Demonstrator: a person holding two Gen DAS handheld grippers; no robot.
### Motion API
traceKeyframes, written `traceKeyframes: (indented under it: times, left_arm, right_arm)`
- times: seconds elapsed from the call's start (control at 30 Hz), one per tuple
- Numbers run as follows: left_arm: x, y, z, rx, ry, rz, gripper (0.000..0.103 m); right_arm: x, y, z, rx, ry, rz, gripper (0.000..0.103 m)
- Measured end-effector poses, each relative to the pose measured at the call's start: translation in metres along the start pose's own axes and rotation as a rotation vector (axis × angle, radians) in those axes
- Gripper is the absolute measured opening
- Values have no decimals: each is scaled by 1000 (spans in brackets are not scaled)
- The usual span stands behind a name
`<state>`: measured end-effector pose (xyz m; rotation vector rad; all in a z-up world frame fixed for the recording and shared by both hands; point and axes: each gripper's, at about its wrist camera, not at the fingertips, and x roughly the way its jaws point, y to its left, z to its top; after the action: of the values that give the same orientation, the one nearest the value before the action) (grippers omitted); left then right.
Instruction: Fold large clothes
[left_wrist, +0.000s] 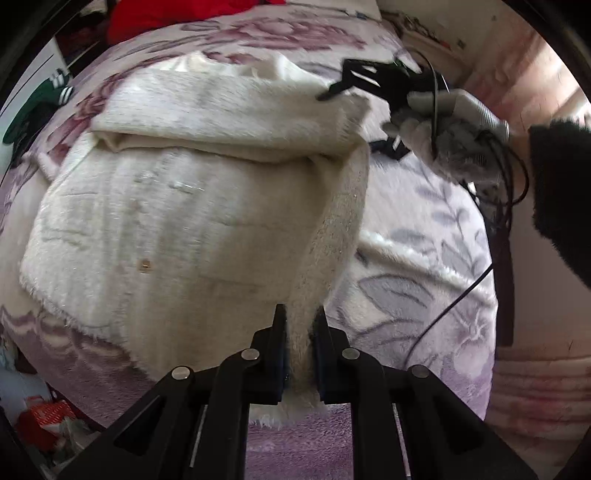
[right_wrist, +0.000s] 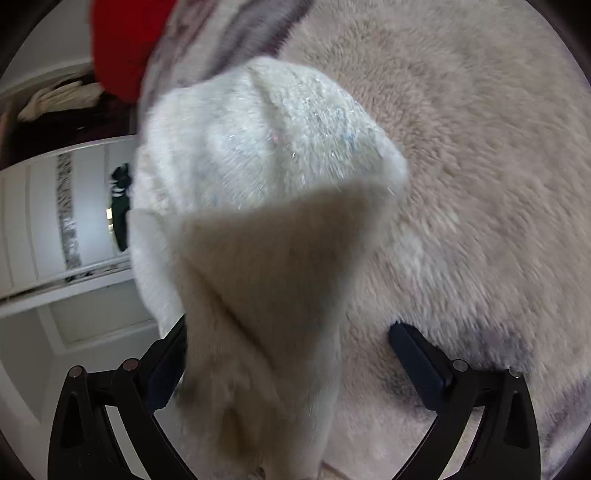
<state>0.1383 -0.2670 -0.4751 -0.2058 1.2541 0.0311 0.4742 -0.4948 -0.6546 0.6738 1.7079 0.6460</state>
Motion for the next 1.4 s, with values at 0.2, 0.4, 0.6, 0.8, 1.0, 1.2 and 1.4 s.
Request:
traceKeyframes:
  times: [0.2,0.4,0.6,0.8,1.0,1.2,1.4]
  left_arm:
    - [-22,46,9,-130,-79,-54,10]
    - [-56,143,14,-359,-116,-141,9]
    - [-68,260,22,-567,-143,-151,9]
    - [-24,369,15,-709,-103,-111,9]
    - [35,422,1,-814,36,-221,18]
    - [-5,438,5,-841,25,-263,47]
    - [-5,420,120,-628,-40,-291,57]
  right_arm:
    - [-6,59,-5,-25,-44,-38,25]
    - [-12,177,-23,-74,-84,-238,22]
    - [55,315,-27,-151,-88,-438,21]
    - [185,392,-11,-156,-53,-592,21]
    - [265,408,-3,-159,15,-713,47]
    - [192,404,-15,-104,61,-236,84]
    - [79,348,-13,-47,-159,-255,84]
